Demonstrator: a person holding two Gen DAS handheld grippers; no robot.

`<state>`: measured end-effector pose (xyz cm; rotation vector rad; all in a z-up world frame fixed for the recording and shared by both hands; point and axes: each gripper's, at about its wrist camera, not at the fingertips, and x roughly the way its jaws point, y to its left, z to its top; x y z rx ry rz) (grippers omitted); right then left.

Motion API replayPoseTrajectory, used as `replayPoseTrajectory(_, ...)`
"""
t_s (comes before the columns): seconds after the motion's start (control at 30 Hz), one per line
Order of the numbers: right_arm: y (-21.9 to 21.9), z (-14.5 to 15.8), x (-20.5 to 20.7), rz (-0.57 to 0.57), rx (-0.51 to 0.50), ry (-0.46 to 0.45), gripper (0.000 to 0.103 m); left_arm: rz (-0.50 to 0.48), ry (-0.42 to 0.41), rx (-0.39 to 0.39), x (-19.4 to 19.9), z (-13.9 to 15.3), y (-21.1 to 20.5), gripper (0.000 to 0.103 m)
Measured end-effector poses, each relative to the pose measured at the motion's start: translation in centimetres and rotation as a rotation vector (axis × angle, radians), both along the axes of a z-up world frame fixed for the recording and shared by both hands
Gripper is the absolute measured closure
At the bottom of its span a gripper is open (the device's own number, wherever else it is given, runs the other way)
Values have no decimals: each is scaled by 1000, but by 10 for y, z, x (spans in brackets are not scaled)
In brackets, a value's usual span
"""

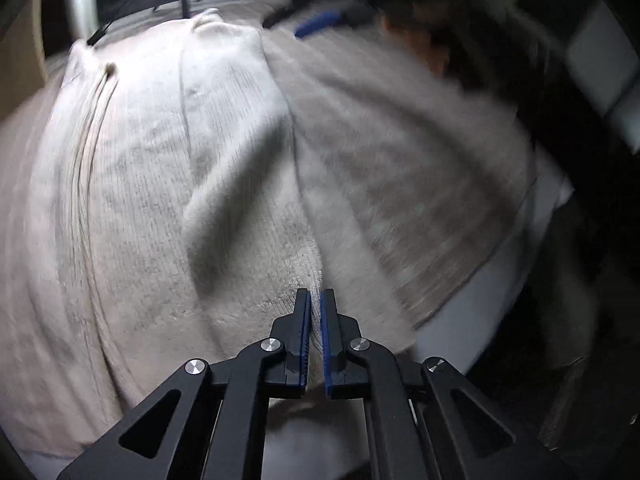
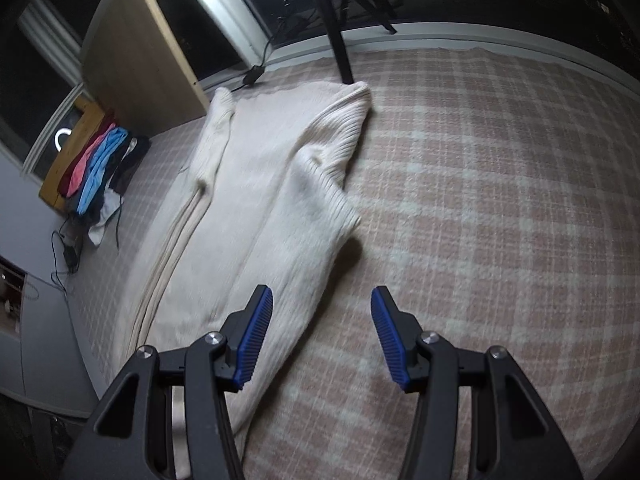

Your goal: Fold clothes

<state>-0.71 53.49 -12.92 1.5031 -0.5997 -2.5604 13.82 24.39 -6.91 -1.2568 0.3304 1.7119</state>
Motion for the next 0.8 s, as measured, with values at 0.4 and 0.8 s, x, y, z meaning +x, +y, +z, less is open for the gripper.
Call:
replayPoseTrajectory(0.4,16,-12,-23,-26,-65,-1,52,-143,41,-64,34,-2,21,60)
replayPoseTrajectory(0.8,6,-34,-39,-31,-141,-17,52,-214,191,-141,47,-24,32,90)
